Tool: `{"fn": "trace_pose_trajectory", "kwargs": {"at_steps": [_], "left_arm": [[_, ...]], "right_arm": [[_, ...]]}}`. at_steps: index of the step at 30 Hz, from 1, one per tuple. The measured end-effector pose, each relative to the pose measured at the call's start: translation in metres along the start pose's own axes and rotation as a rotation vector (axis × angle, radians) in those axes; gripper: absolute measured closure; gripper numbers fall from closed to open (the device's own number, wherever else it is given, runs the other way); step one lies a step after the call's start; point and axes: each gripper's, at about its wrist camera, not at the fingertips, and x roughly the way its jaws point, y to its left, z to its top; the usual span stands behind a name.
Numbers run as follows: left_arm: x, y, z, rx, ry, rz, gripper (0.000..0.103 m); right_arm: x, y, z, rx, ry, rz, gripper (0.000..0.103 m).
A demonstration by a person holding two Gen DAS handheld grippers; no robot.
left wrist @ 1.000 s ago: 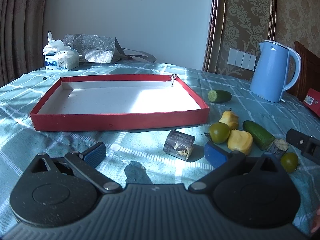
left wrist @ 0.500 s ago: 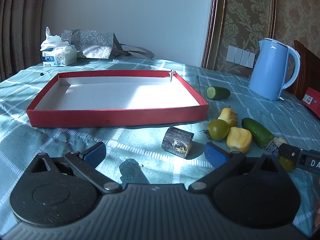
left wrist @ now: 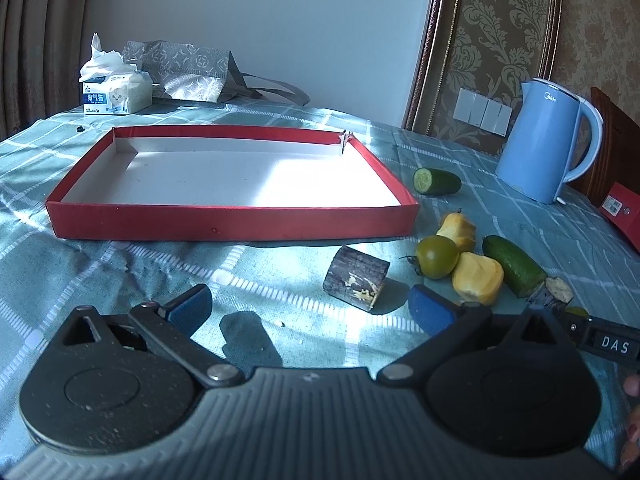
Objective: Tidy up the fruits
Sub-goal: 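Grasp the green tomato with the right gripper, then grasp the brown kiwi with the left gripper while the right gripper holds the tomato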
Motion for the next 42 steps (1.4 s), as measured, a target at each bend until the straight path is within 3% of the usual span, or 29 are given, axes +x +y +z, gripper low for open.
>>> {"fn": "trace_pose_trajectory", "kwargs": {"at_steps": [2, 3, 10, 17, 24, 28, 32, 38, 41, 42], "left_arm": [[0.000, -0.005, -0.001, 0.024, -0.002, 0.005, 0.000], [-0.001, -0.007, -0.002, 0.033, -0.004, 0.013, 0.000], [-0.007, -0.035, -0.009, 0.172, -0.058, 0.036, 0.000], [-0.001, -0.071, -0.013, 0.313, -0.011, -0.077, 0.000], [0.015, -0.090, -0.010, 0.351, 0.030, -0.132, 0.000], [0.016, -0.091, -0.014, 0.396, -0.016, -0.158, 0.000], [0.018, -0.093, -0.015, 0.406, -0.003, -0.125, 0.000], [0.018, -0.089, -0.013, 0.389, -0.013, -0.106, 0.012], [0.021, -0.086, -0.013, 0.378, 0.020, -0.126, 0.031], [0.024, -0.085, -0.013, 0.376, 0.052, -0.143, 0.043]], "right_arm": [[-0.001, 0.003, 0.000, -0.024, -0.006, 0.011, 0.068], [-0.001, 0.005, 0.000, -0.034, -0.008, 0.005, 0.069], [-0.004, -0.002, -0.001, 0.003, -0.023, -0.007, 0.069], [-0.006, -0.017, -0.002, 0.094, -0.039, -0.005, 0.069], [-0.006, -0.021, -0.002, 0.123, -0.046, 0.006, 0.069], [-0.006, -0.024, -0.003, 0.138, -0.044, 0.012, 0.069], [-0.006, -0.023, -0.003, 0.130, -0.043, 0.006, 0.069], [-0.007, -0.024, -0.003, 0.138, -0.049, 0.005, 0.069], [-0.007, -0.024, -0.003, 0.140, -0.047, 0.006, 0.069], [-0.007, -0.024, -0.003, 0.138, -0.049, 0.006, 0.069]]}}
